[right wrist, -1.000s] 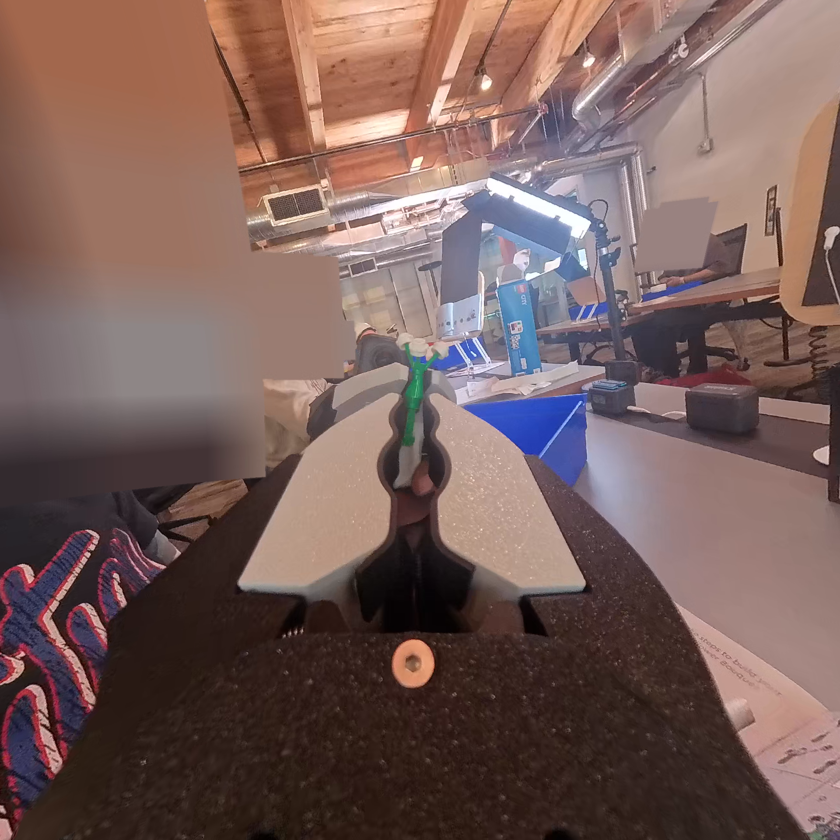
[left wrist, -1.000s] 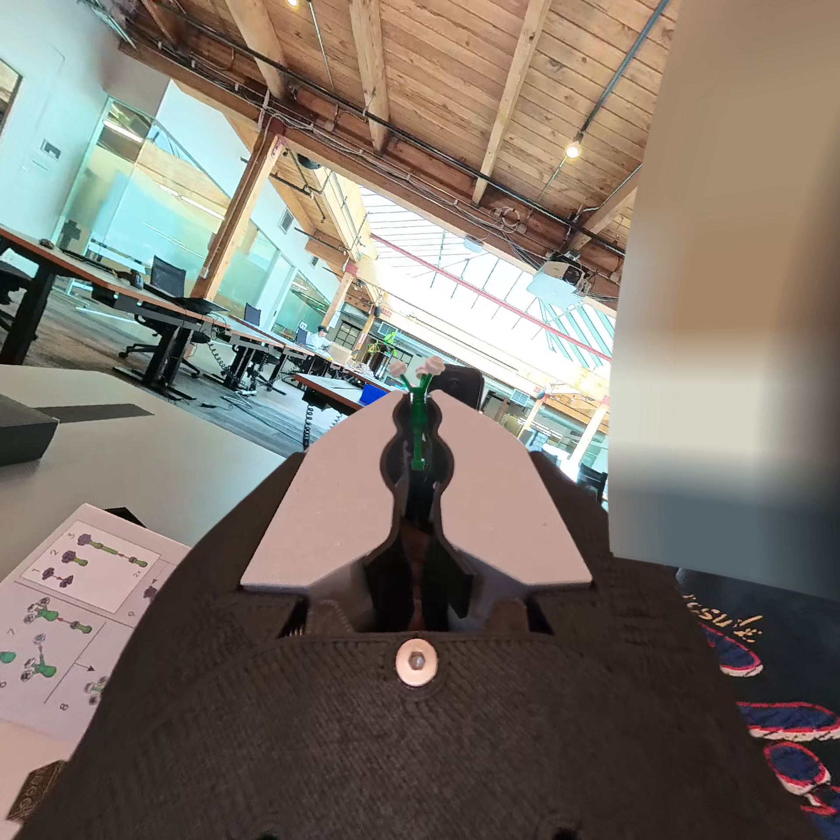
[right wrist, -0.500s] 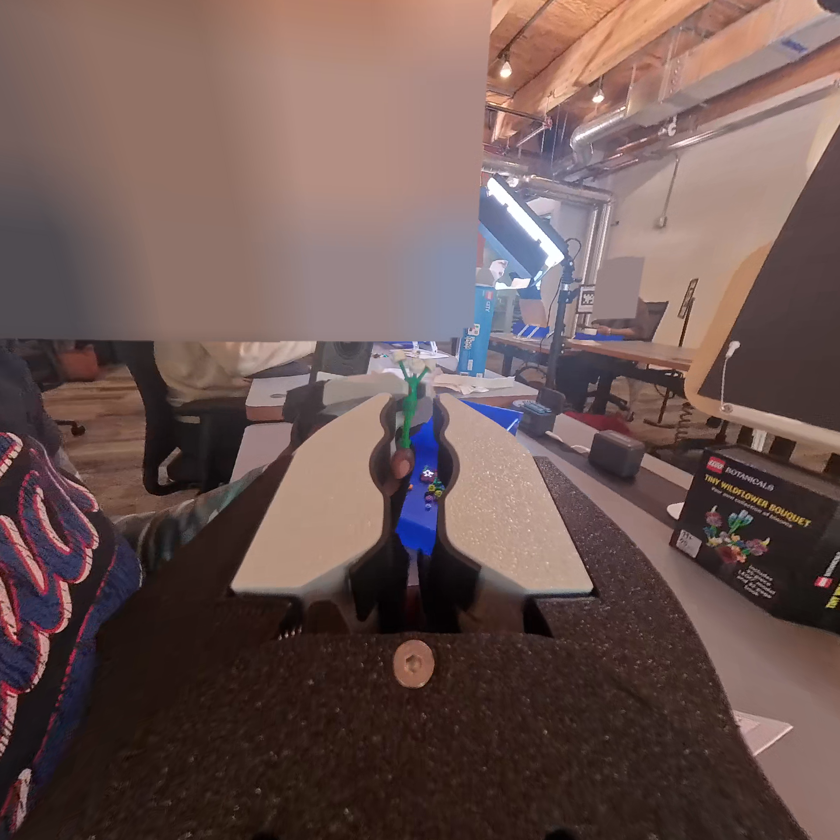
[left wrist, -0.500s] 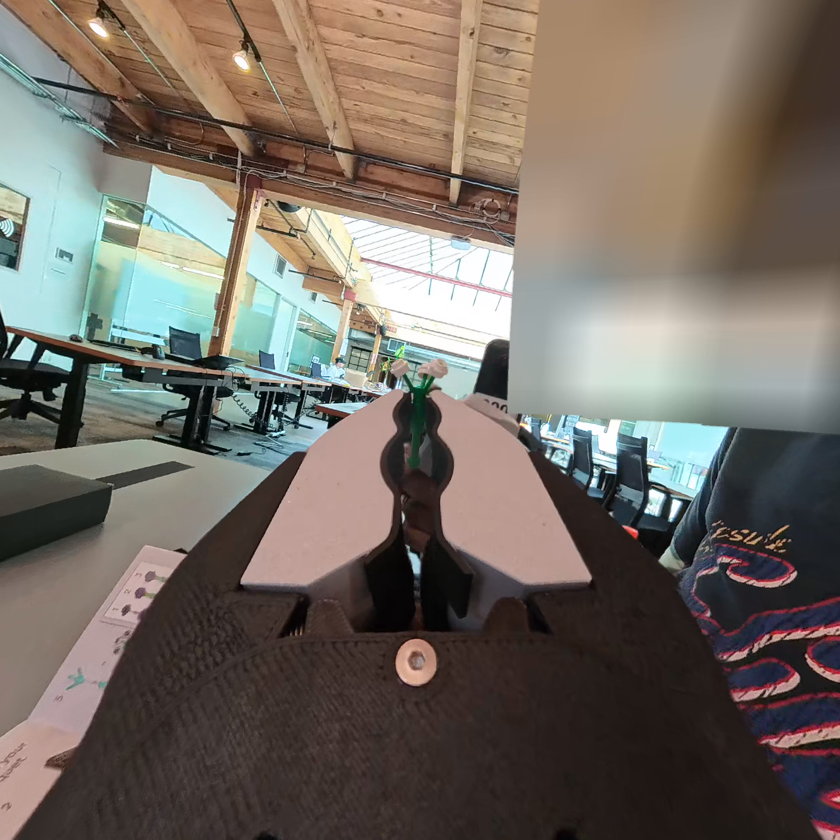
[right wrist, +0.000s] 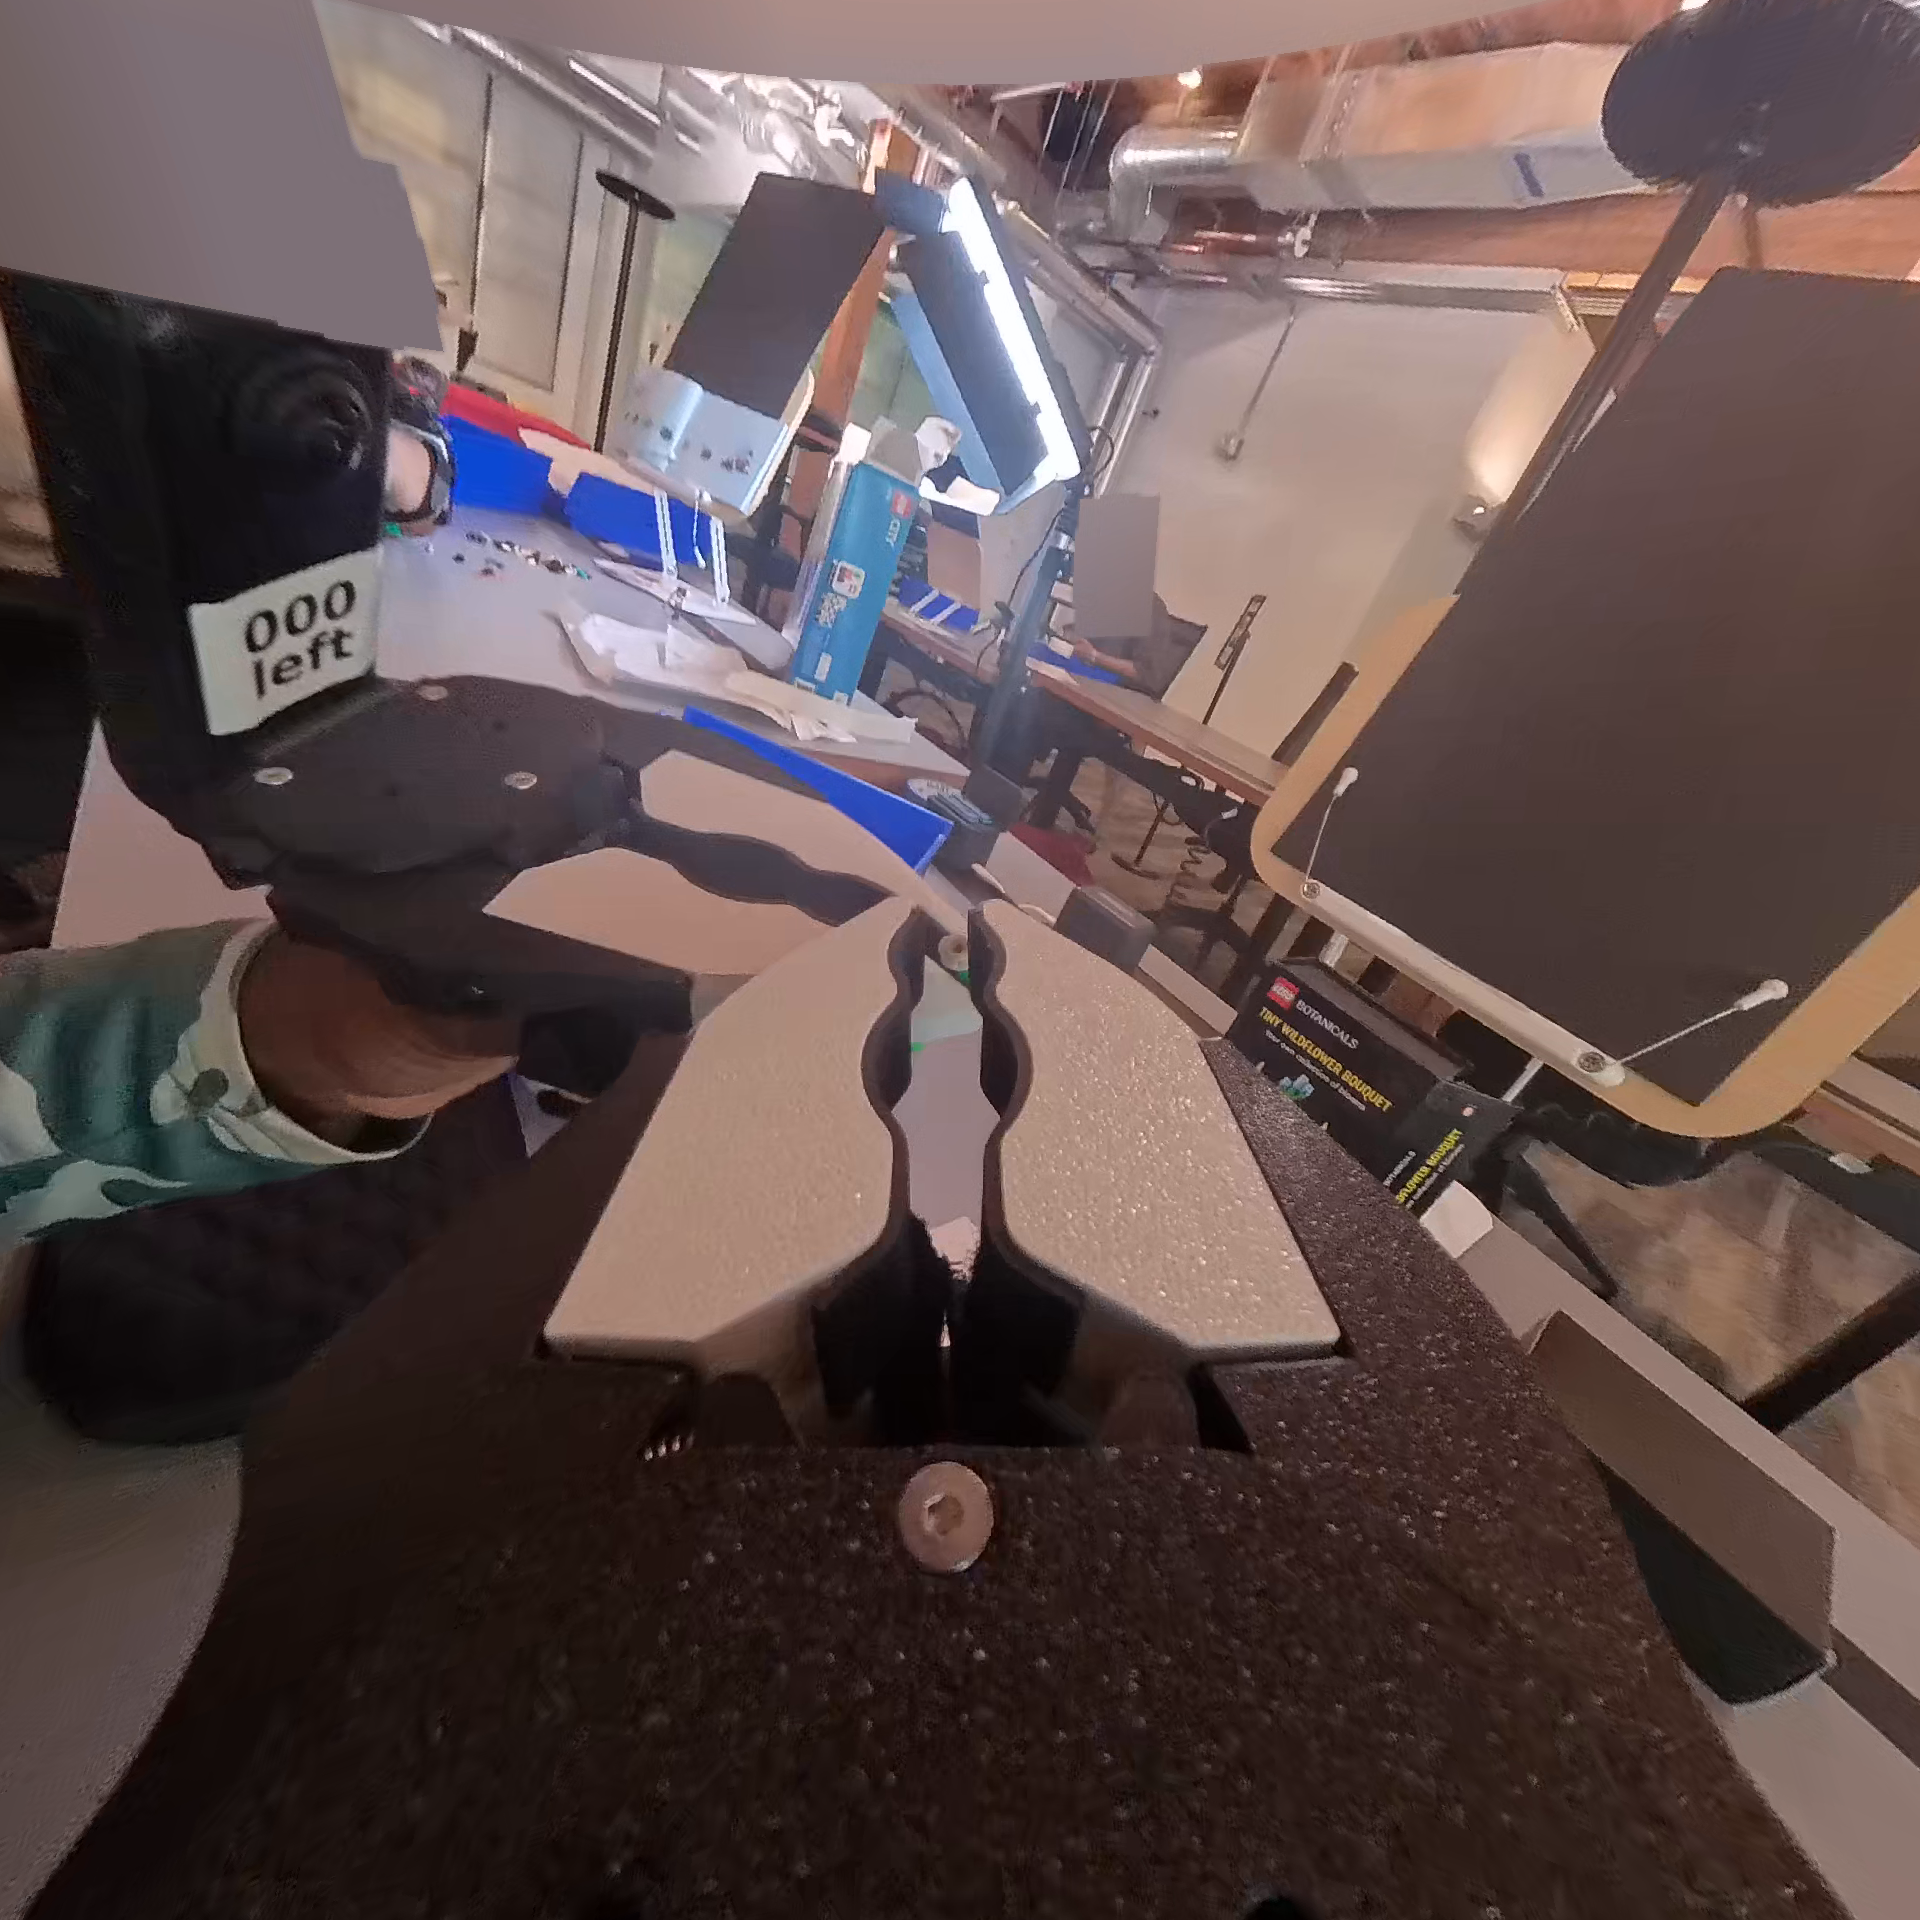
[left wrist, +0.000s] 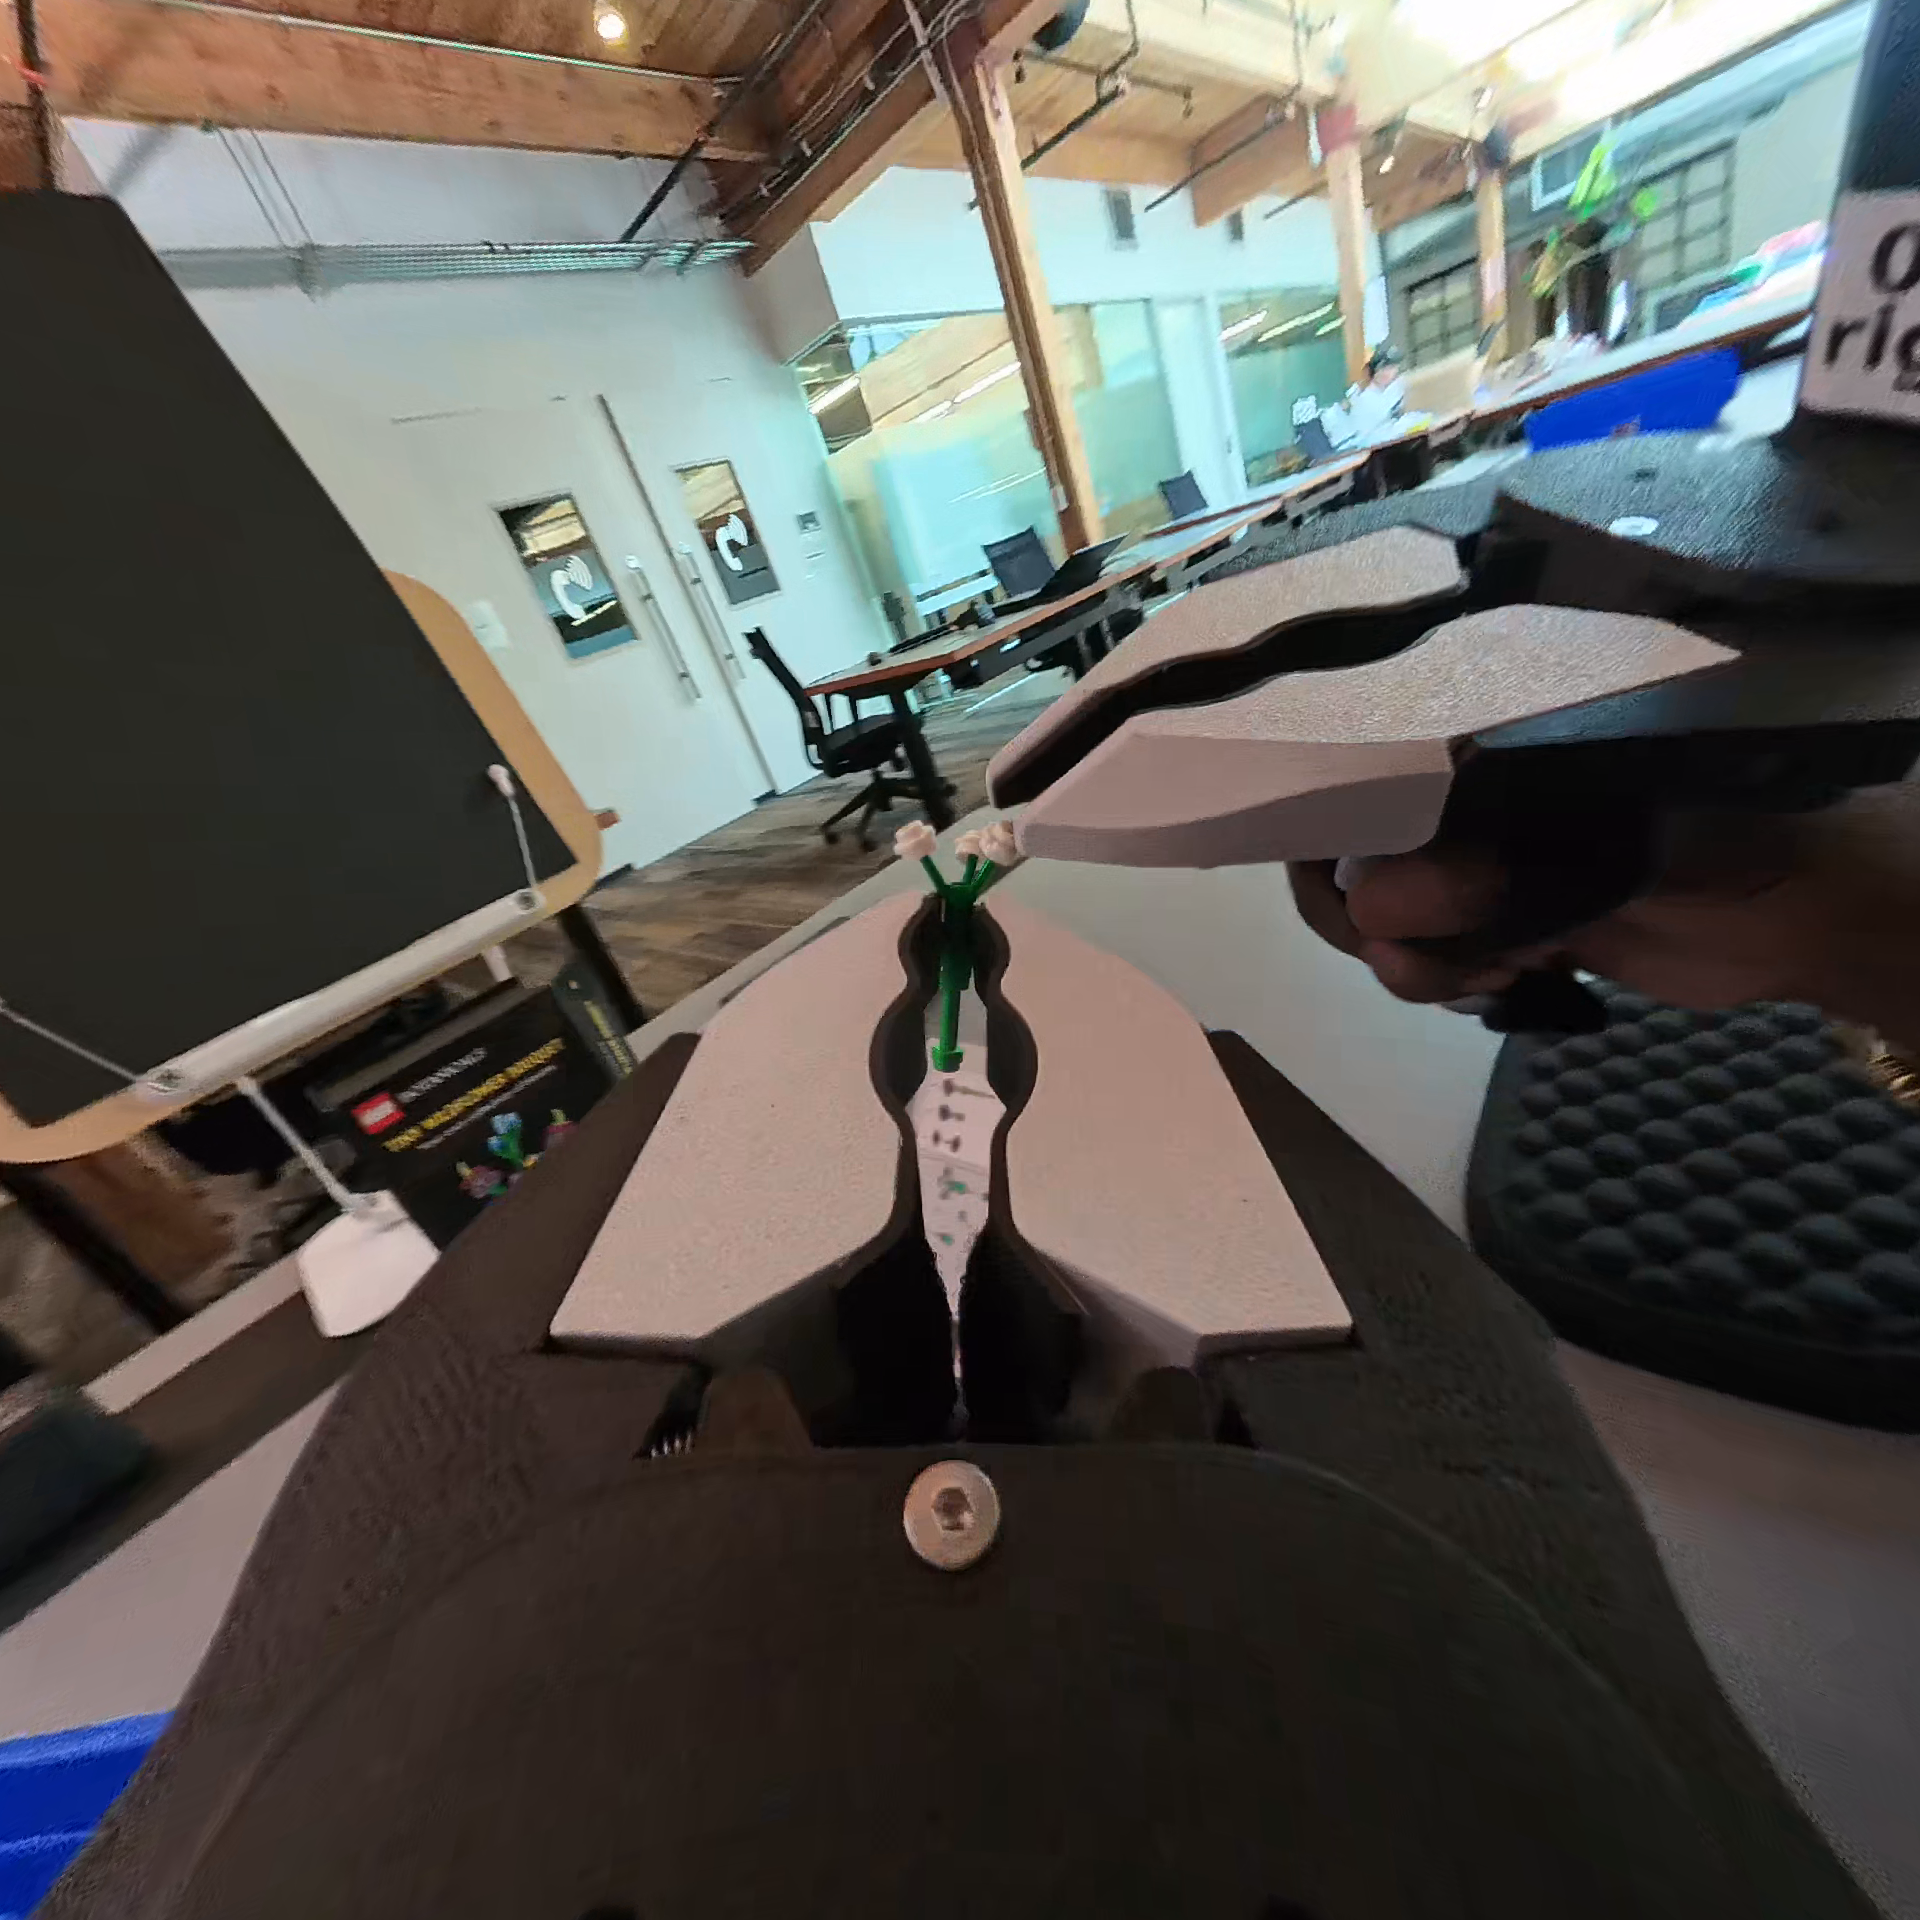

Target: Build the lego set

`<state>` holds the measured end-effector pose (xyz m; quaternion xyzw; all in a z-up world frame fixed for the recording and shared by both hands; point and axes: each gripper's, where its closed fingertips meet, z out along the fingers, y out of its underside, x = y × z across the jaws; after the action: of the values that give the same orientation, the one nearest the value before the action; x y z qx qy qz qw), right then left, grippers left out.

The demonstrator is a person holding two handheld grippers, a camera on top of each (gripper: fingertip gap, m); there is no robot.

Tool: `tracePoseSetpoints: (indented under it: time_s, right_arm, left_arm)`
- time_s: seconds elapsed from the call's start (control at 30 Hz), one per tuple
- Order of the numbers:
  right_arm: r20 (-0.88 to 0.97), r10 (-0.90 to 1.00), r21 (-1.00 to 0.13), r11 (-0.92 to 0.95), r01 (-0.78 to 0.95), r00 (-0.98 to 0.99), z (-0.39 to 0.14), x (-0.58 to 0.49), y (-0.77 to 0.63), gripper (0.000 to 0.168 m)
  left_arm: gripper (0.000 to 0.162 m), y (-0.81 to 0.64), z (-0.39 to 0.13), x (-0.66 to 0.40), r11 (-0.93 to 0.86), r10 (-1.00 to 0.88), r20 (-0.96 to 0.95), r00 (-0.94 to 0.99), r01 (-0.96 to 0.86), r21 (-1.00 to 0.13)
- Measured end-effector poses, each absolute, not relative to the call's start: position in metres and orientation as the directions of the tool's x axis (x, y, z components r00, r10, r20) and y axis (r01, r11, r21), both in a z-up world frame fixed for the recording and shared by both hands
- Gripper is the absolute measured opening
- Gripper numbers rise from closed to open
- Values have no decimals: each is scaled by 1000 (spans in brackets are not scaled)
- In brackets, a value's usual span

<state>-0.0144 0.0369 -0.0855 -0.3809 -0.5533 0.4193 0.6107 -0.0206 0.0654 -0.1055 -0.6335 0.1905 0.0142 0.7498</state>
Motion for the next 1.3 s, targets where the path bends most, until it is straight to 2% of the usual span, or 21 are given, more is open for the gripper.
tracePoseSetpoints:
  time_s: [0.33,0.57,0.73,1.3]
  right_arm:
    - [436,892,-898,440,-15,119,-92,-10,42,6]
    - [418,902,-908,418,24,110,-100,-10,44,6]
    - [380,918,-925,377,41,113,-109,-10,46,5]
    - [303,945,-953,301,39,125,-126,-14,47,5]
  left_arm:
    - [5,70,-109,-24,155,-84,-493,866,-478,-865]
    - [5,73,-113,-25,141,-47,-568,822,-558,-818]
    - [4,75,-118,-27,101,-5,-665,746,-662,-743]
    - [4,76,-135,-28,59,-55,-650,758,-647,-760]
